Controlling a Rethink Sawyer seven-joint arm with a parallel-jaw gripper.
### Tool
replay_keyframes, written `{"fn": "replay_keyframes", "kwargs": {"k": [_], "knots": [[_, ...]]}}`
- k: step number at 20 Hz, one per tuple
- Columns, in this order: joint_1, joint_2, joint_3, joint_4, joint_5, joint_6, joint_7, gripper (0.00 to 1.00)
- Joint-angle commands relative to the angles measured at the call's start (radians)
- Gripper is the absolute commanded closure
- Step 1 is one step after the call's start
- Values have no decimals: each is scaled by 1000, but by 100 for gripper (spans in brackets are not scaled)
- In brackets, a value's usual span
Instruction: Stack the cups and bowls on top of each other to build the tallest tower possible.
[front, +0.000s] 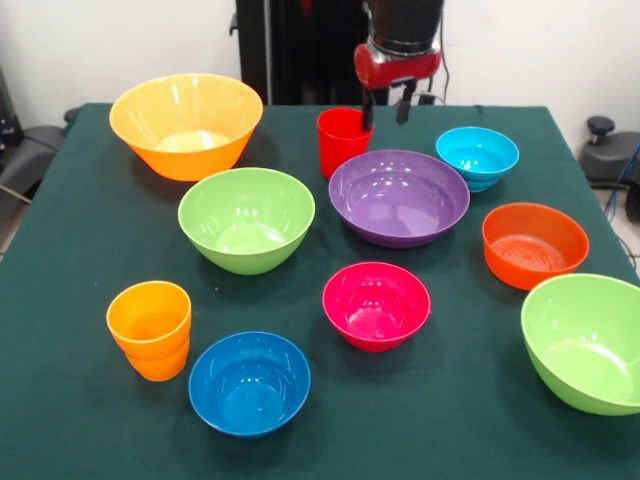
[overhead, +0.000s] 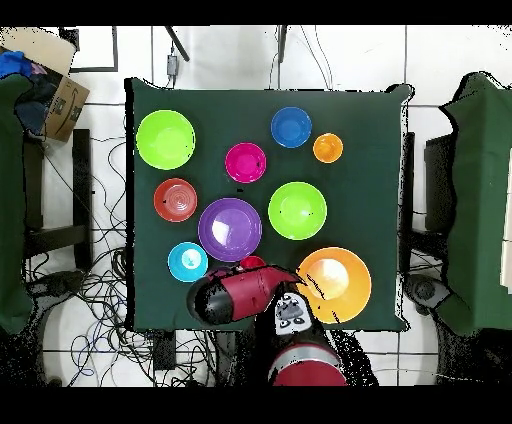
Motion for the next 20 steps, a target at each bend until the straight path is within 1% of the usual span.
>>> {"fn": "replay_keyframes", "kwargs": {"k": [1, 5, 11, 20], "knots": [[30, 77, 111, -153, -56, 84, -17, 0], [25, 101, 116, -164, -70, 64, -12, 0], [3, 103, 137, -163, -81, 69, -18, 0], [-7, 57, 138, -137, -64, 161, -34, 0]]}}
